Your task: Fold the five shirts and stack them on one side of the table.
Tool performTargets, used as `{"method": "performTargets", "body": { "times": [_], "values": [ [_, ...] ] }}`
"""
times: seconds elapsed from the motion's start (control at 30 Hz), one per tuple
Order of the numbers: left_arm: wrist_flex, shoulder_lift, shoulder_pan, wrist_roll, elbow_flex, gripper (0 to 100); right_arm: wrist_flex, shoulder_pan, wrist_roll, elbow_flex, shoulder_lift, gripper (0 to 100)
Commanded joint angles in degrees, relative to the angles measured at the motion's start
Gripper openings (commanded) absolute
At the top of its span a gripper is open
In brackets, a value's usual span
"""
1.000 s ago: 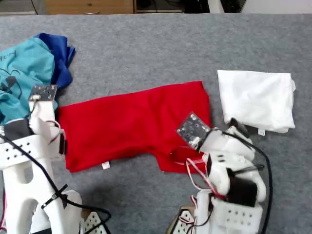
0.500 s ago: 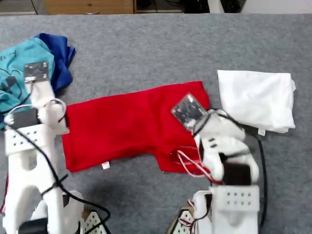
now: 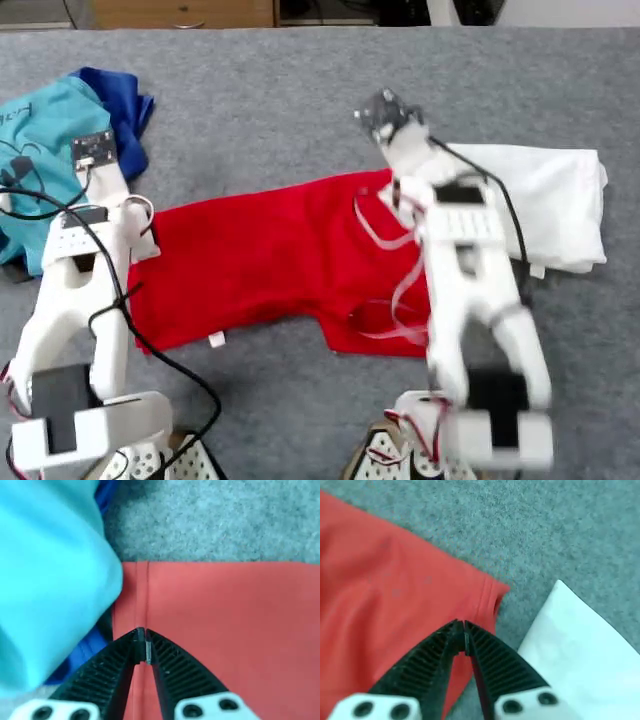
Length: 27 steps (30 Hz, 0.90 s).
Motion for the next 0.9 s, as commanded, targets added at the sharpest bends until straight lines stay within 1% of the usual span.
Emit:
{"method": "performTargets", "body": {
  "times": [0.0,0.17,0.3,0.5,0.63,0.7,0.77,0.87],
  "values": [
    [-2.99,2.24,0.00,0.62,-1.05,2,-0.09,-0.48,-1.85,-14.99,14.81,1.2],
    [-4.75,5.58,-2.02,0.62,-2.29,2,11.25,0.04,-1.85,-31.52,29.67,0.3],
    [-4.92,7.78,-4.22,0.53,-3.08,2,16.18,2.24,-1.85,-41.36,36.70,0.3],
    [-5.01,8.31,-4.92,0.18,-3.25,2,21.19,5.32,-1.85,-50.68,39.69,0.2],
    [-4.92,8.22,-4.57,0.09,-3.25,2,26.64,4.88,-1.32,-56.13,39.52,0.2],
    [-3.34,7.60,-4.57,0.09,-4.84,2,31.03,3.91,-1.05,-60.26,39.52,0.2],
    [0.35,5.49,-4.75,0.44,-7.38,2,36.31,2.68,1.32,-65.10,39.52,0.2],
    [6.51,0.31,-4.57,0.44,-11.69,2,45.71,1.89,2.11,-73.89,39.52,0.2]
  ]
}}
